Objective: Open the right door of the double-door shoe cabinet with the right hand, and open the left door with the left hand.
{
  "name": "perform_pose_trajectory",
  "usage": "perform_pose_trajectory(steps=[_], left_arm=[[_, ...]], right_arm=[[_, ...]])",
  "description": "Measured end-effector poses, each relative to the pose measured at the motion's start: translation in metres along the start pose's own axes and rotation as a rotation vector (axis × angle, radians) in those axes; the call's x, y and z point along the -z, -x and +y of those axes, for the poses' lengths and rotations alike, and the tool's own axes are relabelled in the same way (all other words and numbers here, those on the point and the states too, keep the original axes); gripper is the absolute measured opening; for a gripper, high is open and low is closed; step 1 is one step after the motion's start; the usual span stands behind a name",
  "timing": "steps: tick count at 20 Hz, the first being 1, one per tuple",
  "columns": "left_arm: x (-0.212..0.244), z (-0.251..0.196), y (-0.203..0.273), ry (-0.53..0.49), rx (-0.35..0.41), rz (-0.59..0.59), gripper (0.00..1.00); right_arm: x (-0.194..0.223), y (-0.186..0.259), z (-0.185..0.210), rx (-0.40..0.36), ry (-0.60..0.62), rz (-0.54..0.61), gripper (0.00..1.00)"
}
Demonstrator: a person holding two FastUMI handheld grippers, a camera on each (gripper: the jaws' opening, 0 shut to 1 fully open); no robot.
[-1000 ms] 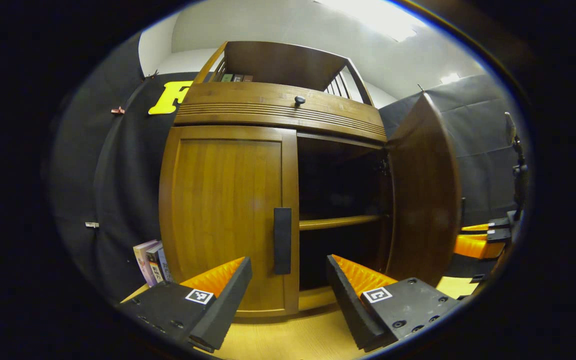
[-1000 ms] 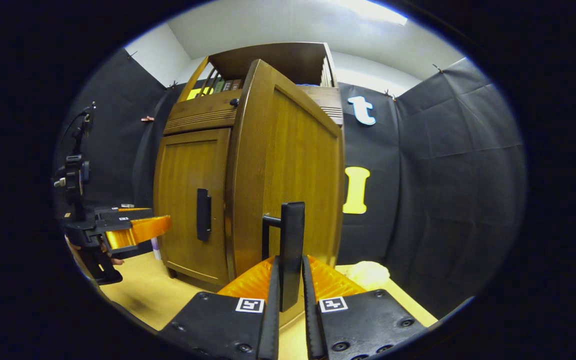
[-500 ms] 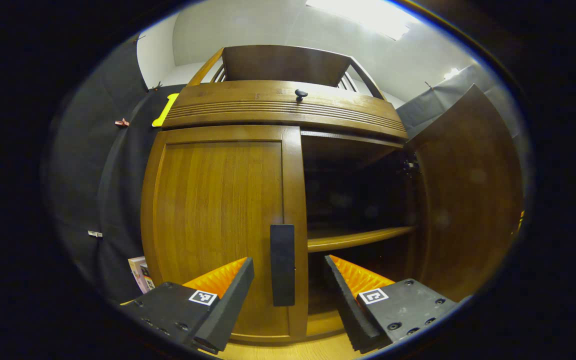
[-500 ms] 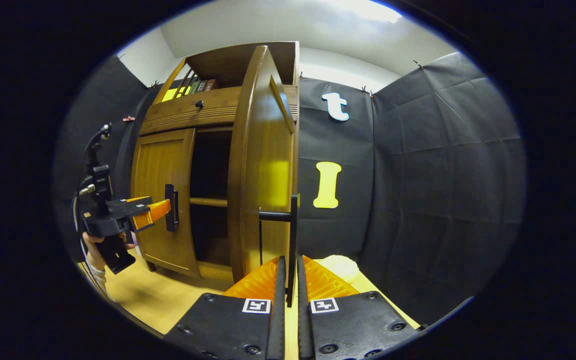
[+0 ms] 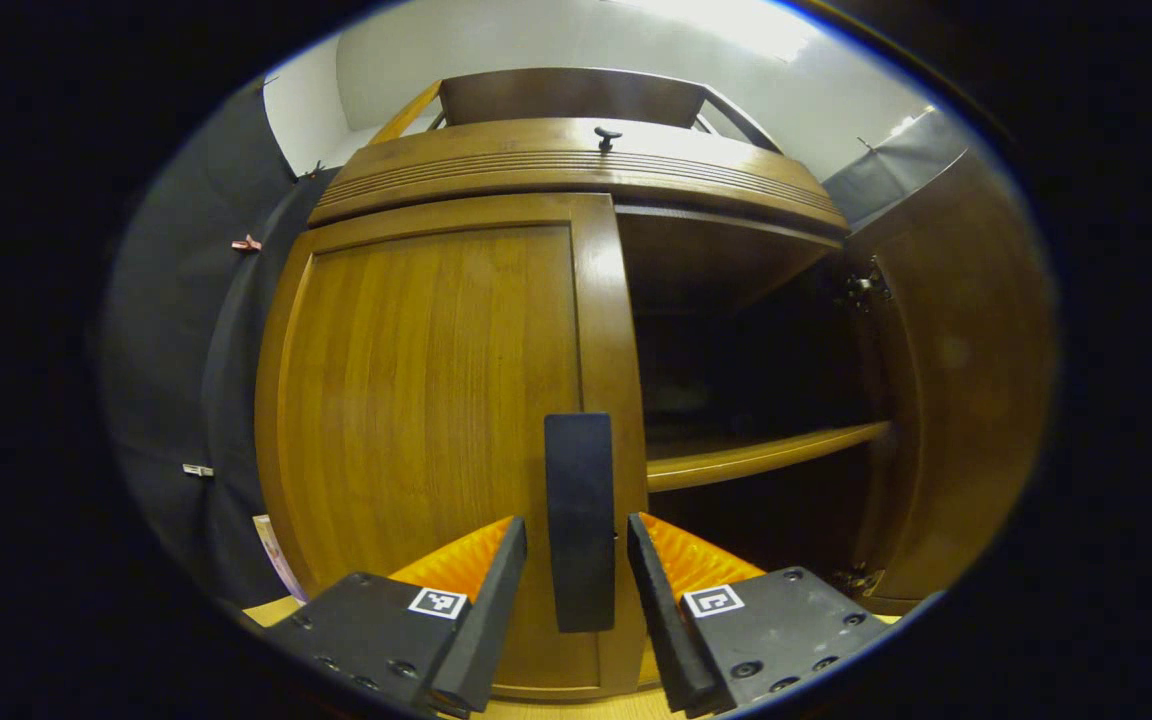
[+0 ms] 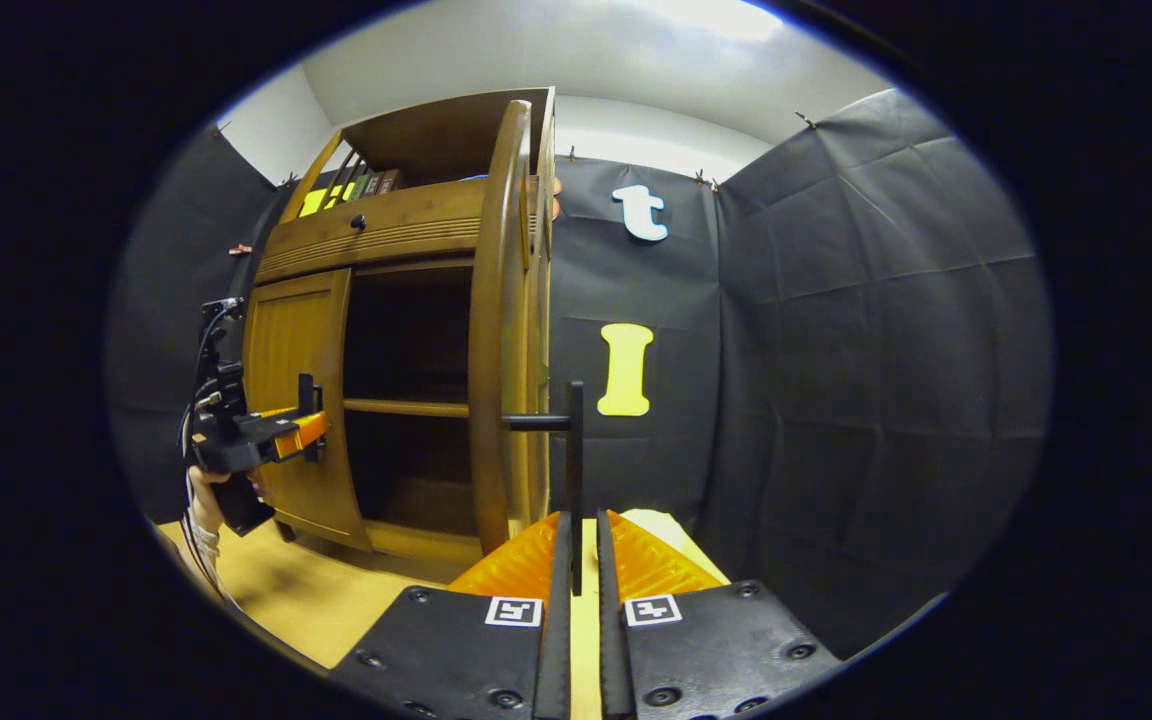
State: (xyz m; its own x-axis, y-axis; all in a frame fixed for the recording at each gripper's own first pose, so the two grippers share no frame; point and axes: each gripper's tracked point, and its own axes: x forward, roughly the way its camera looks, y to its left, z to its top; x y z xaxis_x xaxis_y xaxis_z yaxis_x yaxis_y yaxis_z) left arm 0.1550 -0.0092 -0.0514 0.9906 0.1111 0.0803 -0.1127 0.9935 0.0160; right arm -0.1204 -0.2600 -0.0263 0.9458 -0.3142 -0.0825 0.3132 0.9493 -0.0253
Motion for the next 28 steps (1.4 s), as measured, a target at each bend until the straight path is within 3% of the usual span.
perform_pose_trajectory(steps=[6,11,17,19,21,22,26,28], left_arm=[[0.006,-0.006,-0.007,0.057,0.023,0.02,0.34],[0.005,-0.006,-0.002,0.058,0.057,0.055,0.29],[0.002,-0.002,0.04,0.102,0.167,0.1,0.31],[-0.003,0.002,0.056,0.096,0.186,0.105,0.31],[-0.006,0.009,0.075,0.09,0.204,0.108,0.31],[-0.006,0.012,0.085,0.095,0.217,0.108,0.31],[-0.008,0.029,0.117,0.127,0.274,0.119,0.31],[-0.01,0.039,0.131,0.131,0.289,0.122,0.31]], right_arm=[[-0.005,0.016,-0.003,-0.019,-0.023,-0.02,0.11],[-0.011,0.024,-0.004,-0.003,-0.028,-0.02,0.14],[-0.028,0.042,0.015,-0.015,-0.027,-0.058,0.14],[-0.032,0.05,0.034,-0.043,-0.018,-0.077,0.31],[-0.037,0.053,0.052,-0.075,-0.018,-0.091,0.38],[-0.039,0.055,0.063,-0.099,-0.022,-0.095,0.31],[-0.029,0.048,0.108,-0.203,0.002,-0.096,0.82],[-0.026,0.047,0.13,-0.242,0.01,-0.09,0.87]])
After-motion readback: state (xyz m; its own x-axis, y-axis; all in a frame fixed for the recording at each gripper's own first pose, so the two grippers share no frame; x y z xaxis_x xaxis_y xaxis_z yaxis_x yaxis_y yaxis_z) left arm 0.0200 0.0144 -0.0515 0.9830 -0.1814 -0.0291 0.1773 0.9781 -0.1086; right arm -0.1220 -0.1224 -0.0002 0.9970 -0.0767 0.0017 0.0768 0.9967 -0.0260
